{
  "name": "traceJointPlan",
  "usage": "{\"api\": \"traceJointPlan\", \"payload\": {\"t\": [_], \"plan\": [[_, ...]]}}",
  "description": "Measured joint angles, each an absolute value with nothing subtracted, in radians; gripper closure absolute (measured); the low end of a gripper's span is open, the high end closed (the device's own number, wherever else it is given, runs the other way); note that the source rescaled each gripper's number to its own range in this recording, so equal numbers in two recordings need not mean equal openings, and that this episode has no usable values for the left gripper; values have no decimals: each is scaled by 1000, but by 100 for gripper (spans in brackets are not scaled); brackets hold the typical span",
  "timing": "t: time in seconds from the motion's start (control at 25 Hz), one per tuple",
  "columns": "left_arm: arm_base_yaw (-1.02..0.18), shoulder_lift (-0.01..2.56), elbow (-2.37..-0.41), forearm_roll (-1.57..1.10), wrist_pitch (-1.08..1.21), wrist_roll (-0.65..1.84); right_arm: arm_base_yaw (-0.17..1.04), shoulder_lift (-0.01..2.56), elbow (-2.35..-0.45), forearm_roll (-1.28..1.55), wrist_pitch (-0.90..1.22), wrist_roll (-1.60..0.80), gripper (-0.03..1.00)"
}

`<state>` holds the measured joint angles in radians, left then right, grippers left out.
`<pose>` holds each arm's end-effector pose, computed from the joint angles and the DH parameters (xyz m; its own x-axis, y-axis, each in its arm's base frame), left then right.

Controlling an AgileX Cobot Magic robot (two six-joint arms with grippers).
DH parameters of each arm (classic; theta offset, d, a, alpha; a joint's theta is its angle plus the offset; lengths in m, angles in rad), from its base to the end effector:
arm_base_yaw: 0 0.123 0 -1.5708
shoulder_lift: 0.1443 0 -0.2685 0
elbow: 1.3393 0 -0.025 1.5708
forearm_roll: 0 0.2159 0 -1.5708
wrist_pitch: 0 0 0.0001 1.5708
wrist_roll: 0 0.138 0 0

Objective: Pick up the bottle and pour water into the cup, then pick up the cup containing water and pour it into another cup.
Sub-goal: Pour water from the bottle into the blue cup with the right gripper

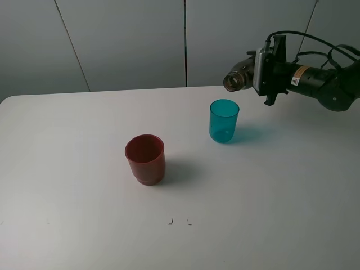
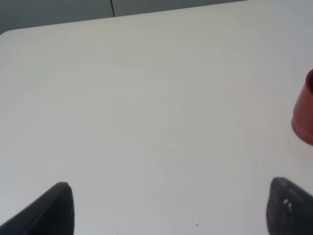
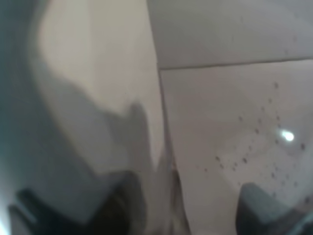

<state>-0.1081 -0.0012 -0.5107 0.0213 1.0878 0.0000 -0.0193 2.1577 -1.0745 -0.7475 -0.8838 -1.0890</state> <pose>0.0204 0.0004 0.2388 -0.4657 0.0605 -0.8829 0.0959 0.9952 0.0176 0.4322 0.0642 0.1242 0.5030 -0.8596 -0.0903 -0.2386 -0.0376 -0.9704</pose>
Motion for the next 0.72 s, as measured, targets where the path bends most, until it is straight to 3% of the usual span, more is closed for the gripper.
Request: {"api": "traceJointPlan", "payload": {"t": [0.72], "plan": [[-108,-1,-511,21,1088,7,-19,2158,-1074,-747,-884,-1207,97]]}}
